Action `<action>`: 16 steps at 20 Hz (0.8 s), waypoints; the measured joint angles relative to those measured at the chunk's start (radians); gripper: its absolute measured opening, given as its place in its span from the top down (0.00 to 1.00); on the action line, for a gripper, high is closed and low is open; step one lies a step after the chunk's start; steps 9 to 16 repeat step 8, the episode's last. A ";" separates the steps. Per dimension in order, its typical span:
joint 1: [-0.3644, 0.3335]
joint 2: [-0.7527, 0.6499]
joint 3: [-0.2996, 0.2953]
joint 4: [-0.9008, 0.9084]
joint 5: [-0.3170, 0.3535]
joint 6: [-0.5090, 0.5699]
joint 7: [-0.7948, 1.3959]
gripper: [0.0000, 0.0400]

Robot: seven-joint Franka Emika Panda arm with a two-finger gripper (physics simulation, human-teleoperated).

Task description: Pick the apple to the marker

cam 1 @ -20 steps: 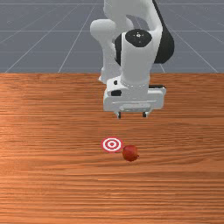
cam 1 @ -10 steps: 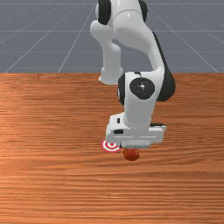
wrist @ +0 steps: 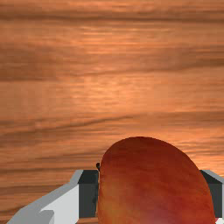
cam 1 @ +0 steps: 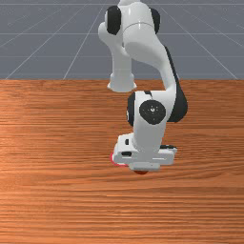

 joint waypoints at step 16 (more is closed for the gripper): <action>-0.028 -0.123 -0.054 -0.239 -0.021 0.070 -0.001 0.28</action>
